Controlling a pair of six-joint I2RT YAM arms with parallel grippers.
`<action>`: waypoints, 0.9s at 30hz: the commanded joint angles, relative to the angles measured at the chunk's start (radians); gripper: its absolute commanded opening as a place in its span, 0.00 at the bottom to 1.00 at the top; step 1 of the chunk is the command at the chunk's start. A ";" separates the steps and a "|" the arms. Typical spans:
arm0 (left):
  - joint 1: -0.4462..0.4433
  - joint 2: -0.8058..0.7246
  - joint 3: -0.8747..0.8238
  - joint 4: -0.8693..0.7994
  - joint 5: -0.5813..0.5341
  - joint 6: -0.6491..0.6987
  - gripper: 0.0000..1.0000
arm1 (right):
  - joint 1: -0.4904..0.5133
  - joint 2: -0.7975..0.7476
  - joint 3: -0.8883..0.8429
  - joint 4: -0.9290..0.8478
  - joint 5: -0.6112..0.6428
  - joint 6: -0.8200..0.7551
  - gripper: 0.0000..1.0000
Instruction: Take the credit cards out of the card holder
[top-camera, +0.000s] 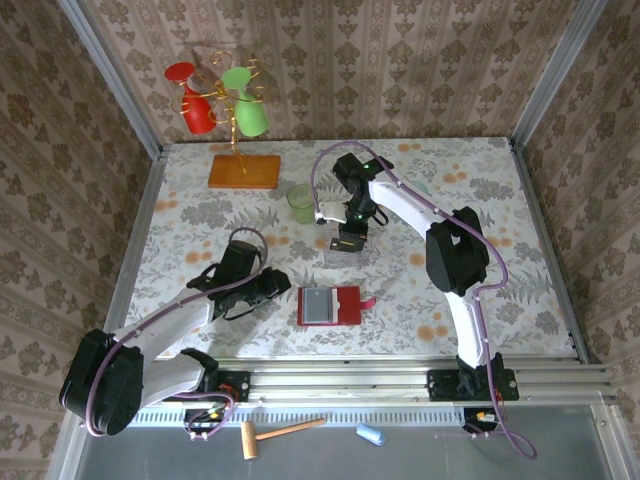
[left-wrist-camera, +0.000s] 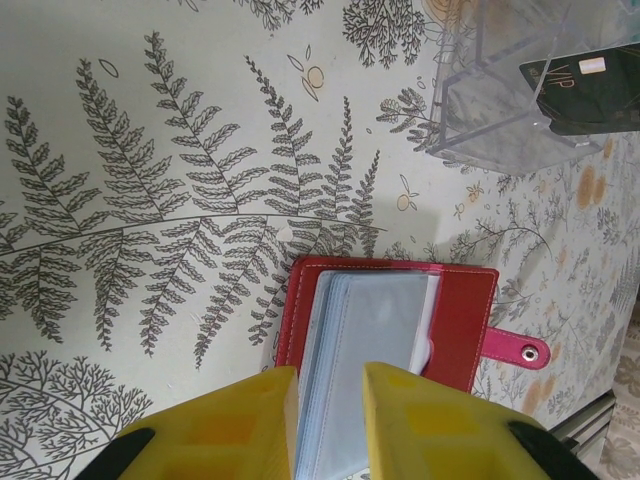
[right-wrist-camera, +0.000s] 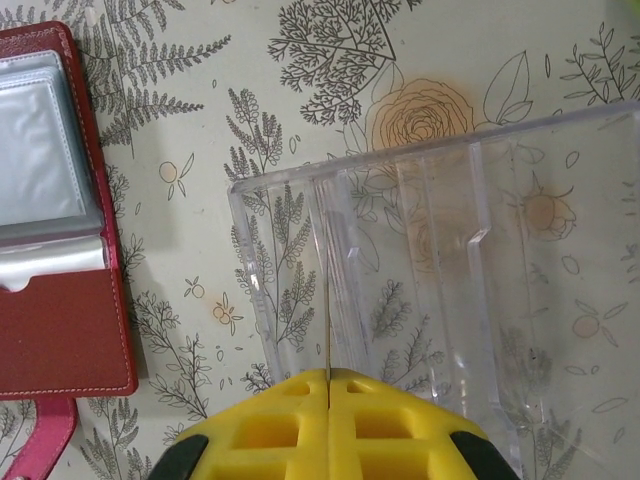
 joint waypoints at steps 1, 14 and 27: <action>0.006 -0.018 -0.014 -0.019 -0.005 0.000 0.24 | -0.009 0.015 0.020 -0.045 -0.012 0.061 0.00; 0.006 -0.014 -0.026 -0.007 0.004 -0.005 0.24 | -0.030 -0.004 -0.019 -0.008 -0.021 0.203 0.00; 0.006 0.000 -0.023 -0.001 0.012 -0.003 0.24 | -0.045 0.003 -0.024 0.005 -0.028 0.322 0.00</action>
